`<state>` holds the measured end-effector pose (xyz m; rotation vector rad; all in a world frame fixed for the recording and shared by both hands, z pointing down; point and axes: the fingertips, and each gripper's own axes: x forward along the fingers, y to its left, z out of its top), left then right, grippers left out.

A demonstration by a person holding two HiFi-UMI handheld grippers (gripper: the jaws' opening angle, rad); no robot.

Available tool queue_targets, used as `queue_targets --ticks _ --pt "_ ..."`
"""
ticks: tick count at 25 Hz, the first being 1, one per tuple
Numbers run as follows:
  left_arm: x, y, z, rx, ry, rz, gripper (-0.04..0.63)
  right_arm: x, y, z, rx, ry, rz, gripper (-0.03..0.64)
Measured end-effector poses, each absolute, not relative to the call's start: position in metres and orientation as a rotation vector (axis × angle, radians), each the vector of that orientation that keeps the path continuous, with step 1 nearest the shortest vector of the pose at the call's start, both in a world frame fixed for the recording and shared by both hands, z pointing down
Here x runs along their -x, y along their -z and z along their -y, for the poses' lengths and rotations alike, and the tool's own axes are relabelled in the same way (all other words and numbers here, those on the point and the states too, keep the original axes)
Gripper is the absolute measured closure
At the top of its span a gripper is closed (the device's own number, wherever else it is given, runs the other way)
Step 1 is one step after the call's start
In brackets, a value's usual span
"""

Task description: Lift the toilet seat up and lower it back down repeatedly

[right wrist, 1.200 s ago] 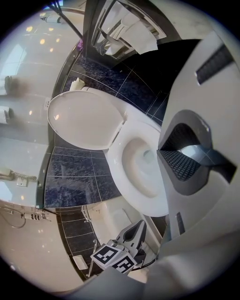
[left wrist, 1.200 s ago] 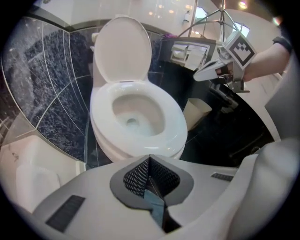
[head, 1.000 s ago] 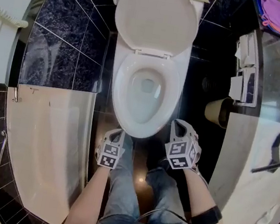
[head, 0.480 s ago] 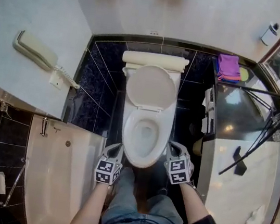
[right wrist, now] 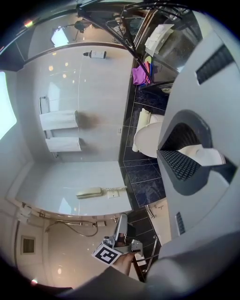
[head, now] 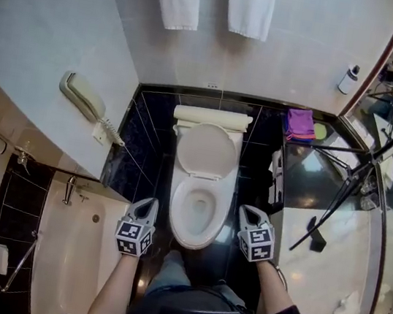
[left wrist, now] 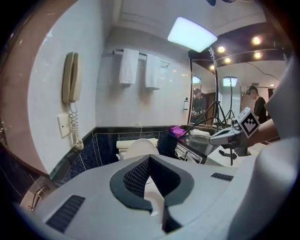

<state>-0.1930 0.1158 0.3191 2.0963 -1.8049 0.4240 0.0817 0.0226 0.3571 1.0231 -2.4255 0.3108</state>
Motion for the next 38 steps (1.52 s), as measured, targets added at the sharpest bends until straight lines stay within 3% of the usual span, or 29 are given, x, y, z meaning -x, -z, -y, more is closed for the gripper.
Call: queue_targets --ticks 26,38 --pt "0.178 -0.317 -0.116 -2.161 -0.463 1.827 0.595 -0.103 -0.38 -0.02 -1.071 -0.424 2.399 0.59" --pt "0.127 -0.402 -0.074 -2.338 -0.696 1.587 0.595 -0.103 -0.522 -0.033 -1.123 -0.916 2.206 0.391"
